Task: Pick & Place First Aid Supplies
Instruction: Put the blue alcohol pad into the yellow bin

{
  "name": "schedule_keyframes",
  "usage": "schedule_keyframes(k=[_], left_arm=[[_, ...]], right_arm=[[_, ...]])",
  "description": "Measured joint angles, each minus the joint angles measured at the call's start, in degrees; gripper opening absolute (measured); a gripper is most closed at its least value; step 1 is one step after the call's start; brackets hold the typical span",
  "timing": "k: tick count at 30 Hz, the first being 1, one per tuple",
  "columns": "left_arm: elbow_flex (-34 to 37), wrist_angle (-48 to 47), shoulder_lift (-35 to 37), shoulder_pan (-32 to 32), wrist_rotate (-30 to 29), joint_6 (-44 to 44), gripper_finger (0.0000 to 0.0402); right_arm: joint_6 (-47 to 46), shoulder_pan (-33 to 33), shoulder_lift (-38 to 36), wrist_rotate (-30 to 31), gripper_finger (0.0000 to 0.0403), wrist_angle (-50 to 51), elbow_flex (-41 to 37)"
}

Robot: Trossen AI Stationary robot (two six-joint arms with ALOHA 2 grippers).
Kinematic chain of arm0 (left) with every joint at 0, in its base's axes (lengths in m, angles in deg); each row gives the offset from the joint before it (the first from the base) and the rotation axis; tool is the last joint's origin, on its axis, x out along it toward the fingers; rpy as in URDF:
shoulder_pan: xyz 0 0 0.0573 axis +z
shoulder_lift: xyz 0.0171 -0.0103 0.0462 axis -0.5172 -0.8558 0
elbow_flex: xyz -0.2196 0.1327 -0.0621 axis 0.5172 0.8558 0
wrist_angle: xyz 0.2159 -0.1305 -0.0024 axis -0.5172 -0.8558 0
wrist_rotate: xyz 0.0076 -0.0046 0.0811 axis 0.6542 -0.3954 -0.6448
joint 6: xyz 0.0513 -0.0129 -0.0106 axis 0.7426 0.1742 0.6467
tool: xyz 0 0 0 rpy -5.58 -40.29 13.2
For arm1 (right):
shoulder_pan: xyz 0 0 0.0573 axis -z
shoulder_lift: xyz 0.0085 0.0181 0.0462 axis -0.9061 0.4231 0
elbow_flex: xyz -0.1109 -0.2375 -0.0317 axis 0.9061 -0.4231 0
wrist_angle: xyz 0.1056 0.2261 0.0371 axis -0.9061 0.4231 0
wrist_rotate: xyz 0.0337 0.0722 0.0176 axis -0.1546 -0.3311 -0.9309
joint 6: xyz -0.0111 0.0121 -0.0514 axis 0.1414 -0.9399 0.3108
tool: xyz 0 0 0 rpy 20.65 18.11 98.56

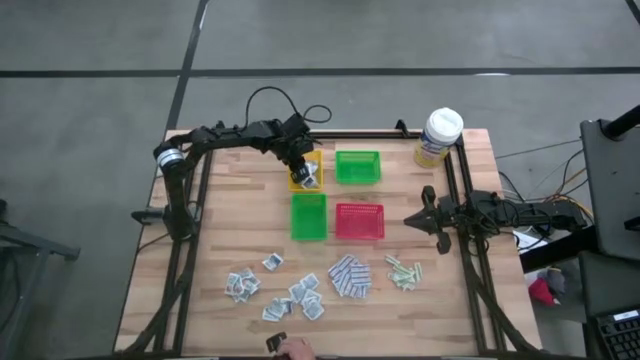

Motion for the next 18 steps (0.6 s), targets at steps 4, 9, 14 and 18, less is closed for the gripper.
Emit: schedule_keyframes(k=[4,9,14,18], left_arm=[[0.0,1.4,0.0,0.0,-0.3,0.0,0.0],[0.0,2.1,0.0,0.0,-0.5,0.0,0.0001],[0.0,2.1,0.3,0.0,-0.6,-0.1,0.0047],[-0.2,2.1,2.0,-0.2,-2.7,-0.1,0.0114]], right_arm=[[0.0,0.0,0.0,0.0,0.0028,0.0,0.0],[0.0,0.0,0.0,0.0,0.0028,0.0,0.0],[0.0,0.0,0.0,0.0,0.0028,0.0,0.0],[0.0,0.0,0.0,0.0,0.0028,0.0,0.0]])
